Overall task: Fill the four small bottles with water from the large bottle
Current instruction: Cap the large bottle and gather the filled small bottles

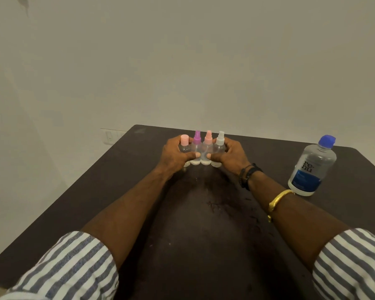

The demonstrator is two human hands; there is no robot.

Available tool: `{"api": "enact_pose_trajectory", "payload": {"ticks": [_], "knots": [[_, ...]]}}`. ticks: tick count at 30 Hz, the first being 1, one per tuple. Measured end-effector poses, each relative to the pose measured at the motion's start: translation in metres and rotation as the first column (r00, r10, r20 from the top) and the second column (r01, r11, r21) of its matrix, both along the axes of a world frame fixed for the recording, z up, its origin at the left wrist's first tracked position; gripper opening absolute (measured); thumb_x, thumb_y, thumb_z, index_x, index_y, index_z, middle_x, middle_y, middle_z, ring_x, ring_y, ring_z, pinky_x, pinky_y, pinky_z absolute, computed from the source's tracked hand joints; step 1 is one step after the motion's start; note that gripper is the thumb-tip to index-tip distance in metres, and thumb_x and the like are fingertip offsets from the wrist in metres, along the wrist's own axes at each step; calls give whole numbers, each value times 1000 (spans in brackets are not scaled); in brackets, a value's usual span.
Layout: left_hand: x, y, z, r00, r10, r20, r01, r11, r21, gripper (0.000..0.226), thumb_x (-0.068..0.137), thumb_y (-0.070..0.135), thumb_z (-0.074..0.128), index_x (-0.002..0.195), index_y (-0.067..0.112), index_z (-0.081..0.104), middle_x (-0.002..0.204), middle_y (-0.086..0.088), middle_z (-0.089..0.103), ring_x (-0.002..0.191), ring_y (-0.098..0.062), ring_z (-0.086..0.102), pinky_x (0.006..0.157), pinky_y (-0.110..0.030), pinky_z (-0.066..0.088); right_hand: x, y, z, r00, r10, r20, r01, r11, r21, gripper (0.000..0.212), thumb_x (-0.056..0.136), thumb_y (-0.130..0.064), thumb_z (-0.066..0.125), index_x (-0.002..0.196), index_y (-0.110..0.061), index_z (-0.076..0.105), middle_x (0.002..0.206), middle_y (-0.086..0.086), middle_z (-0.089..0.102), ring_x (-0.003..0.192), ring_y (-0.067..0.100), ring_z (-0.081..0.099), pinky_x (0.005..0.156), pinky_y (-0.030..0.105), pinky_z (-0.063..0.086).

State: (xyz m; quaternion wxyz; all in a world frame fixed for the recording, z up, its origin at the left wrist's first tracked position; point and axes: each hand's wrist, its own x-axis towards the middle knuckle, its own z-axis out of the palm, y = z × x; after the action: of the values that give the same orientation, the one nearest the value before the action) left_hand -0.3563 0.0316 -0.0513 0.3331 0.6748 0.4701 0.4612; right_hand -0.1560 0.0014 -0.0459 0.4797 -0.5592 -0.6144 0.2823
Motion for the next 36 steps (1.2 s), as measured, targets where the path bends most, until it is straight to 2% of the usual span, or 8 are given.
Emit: {"api": "enact_pose_trajectory", "payload": {"ticks": [2,5,9,13,16,22,27,36], "knots": [[0,17,1,1000,-5,13,5,1000,0,44,71,15,92,110,16,71,105,-1,73,97,-24,70,86,-37,58,-1,14,1,1000,-23,0,23,1000,-2,40,74,-12,87,111,-16,71,108,2,72,102,24,67,93,47,56],[2,47,3,1000,-9,5,9,1000,4,48,71,15,92,115,13,71,111,-4,73,101,-26,69,93,-44,58,-2,40,2,998,-58,7,58,998,1,42,75,-13,86,113,-16,71,109,2,71,102,24,67,92,43,57],[5,84,3,1000,-12,-14,13,1000,22,47,70,18,92,112,11,71,109,-5,73,101,-27,69,93,-44,58,-1,71,1,997,-81,13,81,996,29,41,77,-13,85,115,-12,70,110,4,71,102,25,67,86,34,55],[7,121,0,999,-46,-20,47,998,44,57,60,34,92,110,13,73,105,-6,75,97,-28,72,91,-50,60,1,101,-1,994,-110,20,109,994,27,45,78,-16,85,119,-13,68,115,5,70,105,27,65,93,43,56],[9,144,0,997,-67,-26,68,996,52,59,59,38,91,109,13,73,105,-5,76,97,-27,73,90,-50,60,4,121,-4,992,-121,31,120,993,17,48,78,-17,86,121,-14,66,118,6,69,108,28,65,98,48,55],[16,176,-2,995,-103,-14,104,993,47,51,66,23,93,110,10,73,106,-8,75,98,-29,72,91,-51,60,10,145,-7,990,-138,43,138,990,0,49,79,-18,85,124,-13,64,121,5,68,110,27,64,100,49,53],[22,187,-7,990,-137,43,136,991,11,44,69,10,92,108,7,73,103,-9,76,94,-26,73,89,-46,61,15,155,-13,986,-156,53,157,987,-20,47,77,-17,85,120,-15,66,117,4,69,107,26,64,98,51,53],[24,181,-10,976,-184,115,191,980,-52,44,71,6,90,111,6,71,104,-9,77,94,-22,75,85,-38,62,17,157,-18,987,-155,46,156,988,-17,51,73,-26,86,120,-20,65,117,1,69,108,25,65,96,52,55]]}}
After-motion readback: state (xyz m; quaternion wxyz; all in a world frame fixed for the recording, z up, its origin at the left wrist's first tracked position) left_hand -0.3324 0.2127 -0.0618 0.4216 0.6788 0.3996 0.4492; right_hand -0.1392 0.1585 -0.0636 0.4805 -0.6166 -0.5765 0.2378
